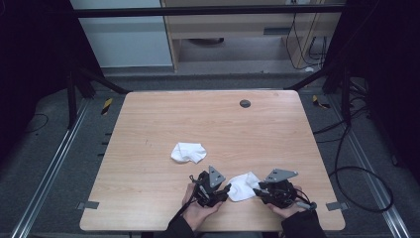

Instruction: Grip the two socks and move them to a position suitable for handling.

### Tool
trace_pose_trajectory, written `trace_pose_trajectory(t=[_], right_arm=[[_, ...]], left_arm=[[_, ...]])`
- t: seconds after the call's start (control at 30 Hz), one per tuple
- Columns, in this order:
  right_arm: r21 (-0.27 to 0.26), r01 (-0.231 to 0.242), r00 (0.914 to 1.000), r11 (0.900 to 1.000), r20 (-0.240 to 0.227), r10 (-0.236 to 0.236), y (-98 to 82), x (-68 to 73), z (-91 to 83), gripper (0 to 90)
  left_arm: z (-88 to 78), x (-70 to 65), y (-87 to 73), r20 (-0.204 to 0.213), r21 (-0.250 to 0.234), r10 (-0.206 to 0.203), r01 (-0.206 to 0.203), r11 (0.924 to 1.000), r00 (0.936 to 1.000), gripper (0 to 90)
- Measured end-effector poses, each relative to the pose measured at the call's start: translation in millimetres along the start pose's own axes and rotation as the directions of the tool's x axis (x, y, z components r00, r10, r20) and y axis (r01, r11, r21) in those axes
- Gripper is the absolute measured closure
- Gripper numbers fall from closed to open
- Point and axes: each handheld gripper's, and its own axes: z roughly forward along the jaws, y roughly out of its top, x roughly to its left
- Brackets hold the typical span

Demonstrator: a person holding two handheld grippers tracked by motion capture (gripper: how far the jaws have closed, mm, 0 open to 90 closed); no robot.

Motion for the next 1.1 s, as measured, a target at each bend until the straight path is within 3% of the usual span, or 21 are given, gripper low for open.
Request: trace_pose_trajectory(t=[0.33, 0.63, 0.8, 0.93, 0.97, 1.07, 1.1], right_arm=[[0.021, 0.013, 0.9999, 1.0, -0.006, -0.013, -1.3, 0.7, 4.3, 65.2], [0.043, -0.016, 0.9998, 0.999, -0.013, 0.017, -2.3, -4.5, 4.7, 81.5], [0.02, -0.035, 0.9991, 0.999, -0.023, 0.035, -1.5, -6.1, 2.0, 83.0], [-0.066, -0.112, 0.9936, 0.992, -0.027, 0.11, -0.1, -13.8, -5.2, 83.2], [-0.066, -0.112, 0.9936, 0.992, -0.027, 0.11, -0.1, -13.8, -5.2, 83.2], [-0.121, -0.196, 0.9804, 0.973, -0.006, 0.197, -1.8, -23.8, -10.6, 83.1], [-0.121, -0.196, 0.9804, 0.973, -0.006, 0.197, -1.8, -23.8, -10.6, 83.1]], left_arm=[[13.3, -0.9, -3.8, -0.001, 0.044, -0.02, 0.02, 0.9988, 0.9998, 62.2], [17.3, -0.8, -6.5, 0.005, 0.067, -0.018, 0.018, 0.9976, 0.9998, 76.5], [18.0, -0.9, -6.7, 0.007, 0.071, -0.016, 0.016, 0.9973, 0.9998, 82.3], [17.0, -0.3, -6.6, 0.01, 0.073, -0.012, 0.011, 0.9972, 0.9999, 86.3], [17.1, -0.3, -6.6, 0.014, 0.075, -0.012, 0.011, 0.9971, 0.9998, 86.3], [17.4, -0.3, -6.6, 0.017, 0.076, -0.004, 0.003, 0.9971, 0.9998, 87.8], [17.6, -0.3, -6.5, 0.015, 0.077, -0.002, 0.001, 0.9971, 0.9999, 87.8]])
